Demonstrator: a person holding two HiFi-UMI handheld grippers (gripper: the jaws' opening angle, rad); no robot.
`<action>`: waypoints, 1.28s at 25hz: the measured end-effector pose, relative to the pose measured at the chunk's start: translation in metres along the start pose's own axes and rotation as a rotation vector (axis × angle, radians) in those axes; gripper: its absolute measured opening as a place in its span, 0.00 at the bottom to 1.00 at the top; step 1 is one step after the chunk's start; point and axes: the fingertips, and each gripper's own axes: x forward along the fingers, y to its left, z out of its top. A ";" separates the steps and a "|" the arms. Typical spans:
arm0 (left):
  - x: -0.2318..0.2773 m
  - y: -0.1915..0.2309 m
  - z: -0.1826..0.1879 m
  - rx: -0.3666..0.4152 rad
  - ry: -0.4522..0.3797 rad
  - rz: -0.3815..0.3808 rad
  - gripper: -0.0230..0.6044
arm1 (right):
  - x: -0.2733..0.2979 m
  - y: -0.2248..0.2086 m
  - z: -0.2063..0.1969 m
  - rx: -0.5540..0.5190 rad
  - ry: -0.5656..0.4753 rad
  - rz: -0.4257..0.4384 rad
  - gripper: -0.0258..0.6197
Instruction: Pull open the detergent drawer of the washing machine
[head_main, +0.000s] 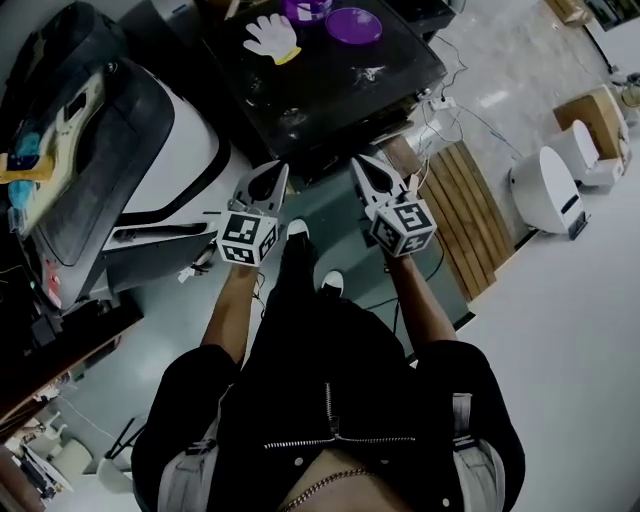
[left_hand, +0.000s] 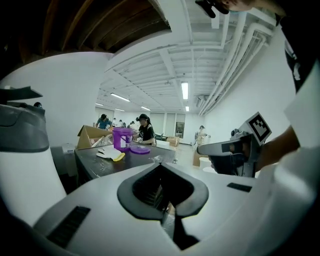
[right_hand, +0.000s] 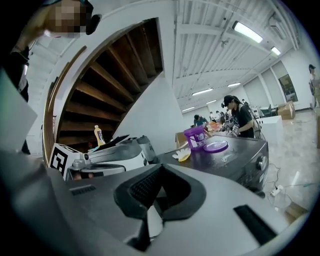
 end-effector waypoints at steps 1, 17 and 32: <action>0.004 0.002 -0.005 -0.004 0.009 -0.009 0.07 | 0.005 -0.003 -0.007 0.027 0.012 0.002 0.05; 0.032 0.030 -0.049 -0.040 0.064 -0.064 0.07 | 0.060 -0.044 -0.113 0.350 0.127 -0.009 0.29; 0.028 0.052 -0.073 -0.074 0.116 -0.039 0.07 | 0.085 -0.063 -0.158 0.723 0.065 0.114 0.49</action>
